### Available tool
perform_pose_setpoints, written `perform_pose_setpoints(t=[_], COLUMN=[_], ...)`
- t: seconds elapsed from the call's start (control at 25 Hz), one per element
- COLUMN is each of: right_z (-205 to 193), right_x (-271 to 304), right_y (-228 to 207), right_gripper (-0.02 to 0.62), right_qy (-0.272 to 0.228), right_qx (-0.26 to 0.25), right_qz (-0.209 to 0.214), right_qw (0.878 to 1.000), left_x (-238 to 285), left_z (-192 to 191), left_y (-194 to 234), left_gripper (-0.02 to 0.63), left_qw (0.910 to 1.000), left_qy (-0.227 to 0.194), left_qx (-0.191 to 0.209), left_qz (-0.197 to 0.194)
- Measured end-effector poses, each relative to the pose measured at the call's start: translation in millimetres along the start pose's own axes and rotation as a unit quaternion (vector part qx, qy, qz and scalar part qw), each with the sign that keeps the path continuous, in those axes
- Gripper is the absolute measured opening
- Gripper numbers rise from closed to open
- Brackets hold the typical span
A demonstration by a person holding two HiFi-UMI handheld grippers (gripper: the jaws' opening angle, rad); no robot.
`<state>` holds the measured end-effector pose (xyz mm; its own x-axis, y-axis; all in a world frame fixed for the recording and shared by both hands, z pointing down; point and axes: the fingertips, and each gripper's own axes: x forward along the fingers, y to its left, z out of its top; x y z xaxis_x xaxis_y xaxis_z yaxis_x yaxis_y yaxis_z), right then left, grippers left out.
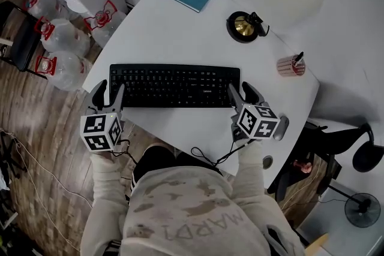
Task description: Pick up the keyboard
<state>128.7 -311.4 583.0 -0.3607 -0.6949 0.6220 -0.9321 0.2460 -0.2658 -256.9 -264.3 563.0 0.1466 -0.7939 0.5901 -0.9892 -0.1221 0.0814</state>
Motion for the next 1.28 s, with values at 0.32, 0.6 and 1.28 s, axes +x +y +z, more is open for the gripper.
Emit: perform_pose_setpoints(t=[0.32, 0.6, 1.28], right_z=[-11.0, -21.6, -29.9], right_x=[11.4, 21.0, 30.1], right_y=[-8.0, -11.7, -10.0], right_gripper=[0.289, 0.308, 0.318], right_qy=[0.022, 0.041, 0.057], right_qx=[0.008, 0.024, 0.036], right_qz=[0.001, 0.008, 0.038], right_qw=[1.0, 0.999, 0.997], left_x=[21.5, 31.5, 37.1], left_z=[-24.3, -37.2, -45.3], left_y=[6.2, 11.2, 13.6], left_gripper=[0.296, 0.321, 0.341], left_qw=[0.9987, 0.9965, 0.9907], left_qy=[0.046, 0.073, 0.083], left_qx=[-0.019, -0.037, -0.098], left_qz=[-0.009, -0.017, -0.044])
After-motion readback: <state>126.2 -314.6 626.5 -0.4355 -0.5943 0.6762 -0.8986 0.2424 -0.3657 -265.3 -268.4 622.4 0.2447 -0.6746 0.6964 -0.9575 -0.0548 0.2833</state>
